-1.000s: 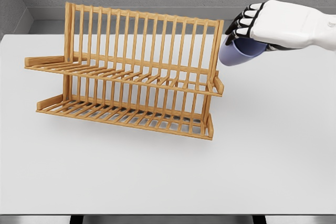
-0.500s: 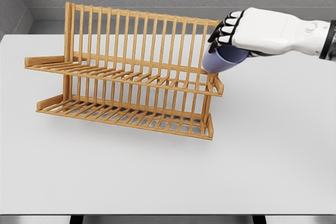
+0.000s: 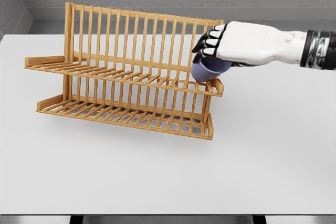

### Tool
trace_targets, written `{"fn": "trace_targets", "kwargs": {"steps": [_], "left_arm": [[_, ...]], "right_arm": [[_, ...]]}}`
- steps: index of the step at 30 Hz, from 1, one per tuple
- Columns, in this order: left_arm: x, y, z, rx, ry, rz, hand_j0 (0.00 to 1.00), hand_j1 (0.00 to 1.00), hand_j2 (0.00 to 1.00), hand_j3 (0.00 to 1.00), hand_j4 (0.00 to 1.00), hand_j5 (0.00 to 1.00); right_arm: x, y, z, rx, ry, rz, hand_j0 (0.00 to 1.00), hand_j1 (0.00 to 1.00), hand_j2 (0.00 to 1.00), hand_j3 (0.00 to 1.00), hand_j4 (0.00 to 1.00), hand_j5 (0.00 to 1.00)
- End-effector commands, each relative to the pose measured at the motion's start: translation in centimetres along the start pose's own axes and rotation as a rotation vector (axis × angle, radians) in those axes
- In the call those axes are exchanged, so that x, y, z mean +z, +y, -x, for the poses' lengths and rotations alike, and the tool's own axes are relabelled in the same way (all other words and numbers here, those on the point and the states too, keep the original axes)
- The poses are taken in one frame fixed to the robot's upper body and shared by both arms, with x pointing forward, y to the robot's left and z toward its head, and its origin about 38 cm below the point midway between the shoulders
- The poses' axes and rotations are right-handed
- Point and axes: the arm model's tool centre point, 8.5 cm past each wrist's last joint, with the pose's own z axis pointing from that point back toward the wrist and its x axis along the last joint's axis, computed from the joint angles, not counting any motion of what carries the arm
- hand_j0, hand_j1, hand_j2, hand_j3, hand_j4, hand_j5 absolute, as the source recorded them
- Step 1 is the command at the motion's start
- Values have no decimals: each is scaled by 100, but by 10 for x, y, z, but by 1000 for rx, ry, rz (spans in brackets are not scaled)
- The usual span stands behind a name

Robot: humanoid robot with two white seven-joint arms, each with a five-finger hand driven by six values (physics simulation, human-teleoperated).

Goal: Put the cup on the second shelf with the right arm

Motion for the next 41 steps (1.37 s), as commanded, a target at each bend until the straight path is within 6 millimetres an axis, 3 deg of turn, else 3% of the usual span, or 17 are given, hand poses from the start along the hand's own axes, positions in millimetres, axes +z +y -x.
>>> {"fn": "trace_targets", "kwargs": {"steps": [1,8,10,14,21,24,27,29,31,36,41], "left_arm": [[0,0,0,0,0,0,100,100,100,100,100,100],[0,0,0,0,0,0,100,100,100,100,100,100],[0,0,0,0,0,0,100,100,100,100,100,100],[0,0,0,0,0,0,100,100,100,100,100,100],[0,0,0,0,0,0,100,100,100,100,100,100],[0,0,0,0,-1,0,100,100,100,100,100,100],[0,0,0,0,0,0,100,100,100,100,100,100],[0,0,0,0,0,0,100,100,100,100,100,100],[0,0,0,-2,1,0,100,100,100,100,100,100],[0,0,0,0,0,0,100,100,100,100,100,100],[0,0,0,0,0,0,100,100,100,100,100,100]], "right_arm": [[-5,4,-5,-37,-26,-1,69,69,69,69,69,69],[-8,9,-9,-38,-49,-11,71,71,71,71,71,71],[-8,9,-9,-37,-50,-10,100,100,100,100,100,100],[-7,6,-8,-30,-48,-5,100,100,100,100,100,100],[14,-24,9,26,23,51,100,100,100,100,100,100],[52,-38,24,69,111,67,100,100,100,100,100,100],[105,-12,35,7,251,52,100,100,100,100,100,100],[105,16,34,-59,254,15,100,100,100,100,100,100],[111,20,41,-79,280,15,100,100,100,100,100,100],[105,48,32,-144,263,-15,100,100,100,100,100,100],[102,55,28,-160,252,-19,100,100,100,100,100,100]]}}
